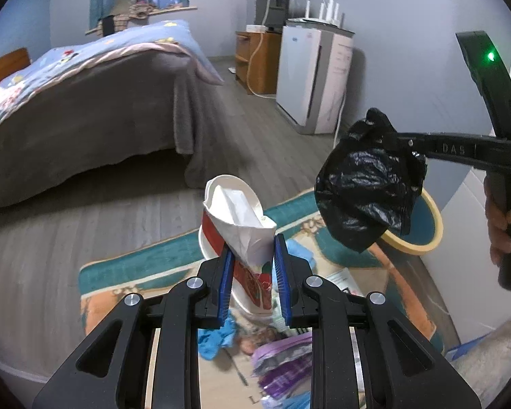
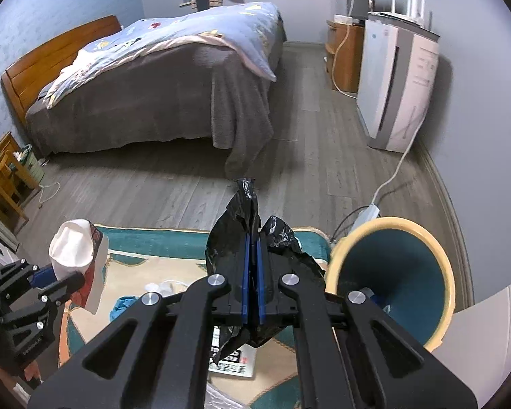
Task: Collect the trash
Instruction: 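Carry the black bag and floral cup over the bin and release both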
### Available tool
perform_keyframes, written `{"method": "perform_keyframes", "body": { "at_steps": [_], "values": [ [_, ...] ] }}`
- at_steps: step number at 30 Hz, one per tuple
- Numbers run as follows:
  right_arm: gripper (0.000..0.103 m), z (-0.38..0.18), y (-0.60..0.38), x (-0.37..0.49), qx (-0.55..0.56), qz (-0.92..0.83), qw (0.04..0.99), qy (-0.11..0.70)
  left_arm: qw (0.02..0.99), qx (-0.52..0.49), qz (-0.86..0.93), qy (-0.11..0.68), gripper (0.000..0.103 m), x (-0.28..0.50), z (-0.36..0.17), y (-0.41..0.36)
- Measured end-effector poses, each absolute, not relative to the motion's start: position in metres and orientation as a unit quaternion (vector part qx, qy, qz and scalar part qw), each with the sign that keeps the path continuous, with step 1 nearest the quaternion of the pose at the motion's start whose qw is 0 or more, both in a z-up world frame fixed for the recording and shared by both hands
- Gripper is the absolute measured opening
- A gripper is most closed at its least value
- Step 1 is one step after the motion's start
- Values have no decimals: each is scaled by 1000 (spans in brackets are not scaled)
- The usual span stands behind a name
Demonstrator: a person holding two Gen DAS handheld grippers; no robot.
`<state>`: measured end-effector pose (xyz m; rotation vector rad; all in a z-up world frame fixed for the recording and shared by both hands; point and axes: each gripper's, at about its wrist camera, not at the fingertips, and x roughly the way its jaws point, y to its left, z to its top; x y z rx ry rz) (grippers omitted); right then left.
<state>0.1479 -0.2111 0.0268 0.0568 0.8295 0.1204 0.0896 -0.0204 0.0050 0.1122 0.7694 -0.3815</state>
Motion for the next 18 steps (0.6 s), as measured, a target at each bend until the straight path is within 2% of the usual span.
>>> {"method": "perform_keyframes", "body": {
  "at_steps": [18],
  "values": [
    [3, 25, -331, 138, 68, -48, 917, 390, 889, 97, -237, 379, 25, 87, -9, -111]
  ]
}}
